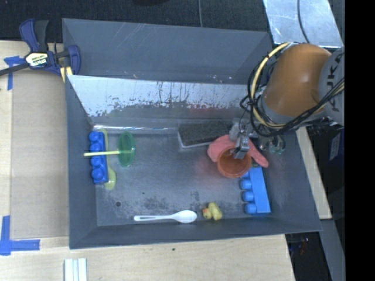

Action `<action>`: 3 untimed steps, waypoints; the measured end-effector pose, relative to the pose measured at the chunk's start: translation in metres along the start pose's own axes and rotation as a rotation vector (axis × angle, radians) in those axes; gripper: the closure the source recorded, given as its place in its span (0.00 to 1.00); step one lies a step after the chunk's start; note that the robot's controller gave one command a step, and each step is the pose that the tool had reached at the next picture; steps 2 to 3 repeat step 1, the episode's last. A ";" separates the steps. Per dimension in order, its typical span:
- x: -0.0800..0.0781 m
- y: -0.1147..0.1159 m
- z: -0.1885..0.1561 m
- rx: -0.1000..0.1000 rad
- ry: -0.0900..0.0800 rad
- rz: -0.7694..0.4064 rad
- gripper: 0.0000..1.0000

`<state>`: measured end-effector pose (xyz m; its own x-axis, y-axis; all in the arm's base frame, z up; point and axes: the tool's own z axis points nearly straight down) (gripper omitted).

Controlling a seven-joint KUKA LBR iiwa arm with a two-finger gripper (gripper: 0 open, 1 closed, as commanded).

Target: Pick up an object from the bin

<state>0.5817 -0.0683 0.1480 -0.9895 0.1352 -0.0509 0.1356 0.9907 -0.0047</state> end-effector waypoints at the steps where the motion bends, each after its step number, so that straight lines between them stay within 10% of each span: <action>1: -0.002 0.003 -0.050 0.000 0.010 -0.013 1.00; 3: -0.002 0.003 -0.050 0.000 0.010 -0.013 1.00</action>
Offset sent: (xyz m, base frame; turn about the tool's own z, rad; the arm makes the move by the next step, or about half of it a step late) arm -0.0145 -0.0309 0.1823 0.0484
